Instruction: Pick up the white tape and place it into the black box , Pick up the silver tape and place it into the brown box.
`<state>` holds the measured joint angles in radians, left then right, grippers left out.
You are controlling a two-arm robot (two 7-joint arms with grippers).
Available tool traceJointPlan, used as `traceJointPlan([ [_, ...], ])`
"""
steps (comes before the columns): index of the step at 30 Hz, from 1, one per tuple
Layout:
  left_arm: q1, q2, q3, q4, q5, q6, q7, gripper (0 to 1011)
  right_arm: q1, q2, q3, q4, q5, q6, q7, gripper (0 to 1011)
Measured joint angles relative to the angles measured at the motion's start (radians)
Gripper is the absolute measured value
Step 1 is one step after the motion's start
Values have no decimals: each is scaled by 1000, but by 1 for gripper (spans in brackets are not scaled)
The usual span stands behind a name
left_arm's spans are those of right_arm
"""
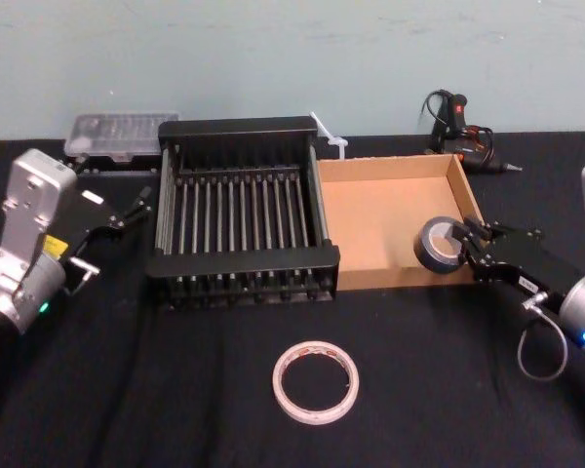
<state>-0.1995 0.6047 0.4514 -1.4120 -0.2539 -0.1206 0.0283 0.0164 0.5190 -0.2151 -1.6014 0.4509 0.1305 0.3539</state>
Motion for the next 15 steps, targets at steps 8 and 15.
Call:
traceJointPlan([
  [8, 0, 0, 0, 0, 0, 0, 0, 1001, 58, -26, -22, 50, -12, 9, -1, 132],
  [15, 0, 0, 0, 0, 0, 0, 0, 1001, 111, -49, -40, 99, -16, 24, 1, 132],
])
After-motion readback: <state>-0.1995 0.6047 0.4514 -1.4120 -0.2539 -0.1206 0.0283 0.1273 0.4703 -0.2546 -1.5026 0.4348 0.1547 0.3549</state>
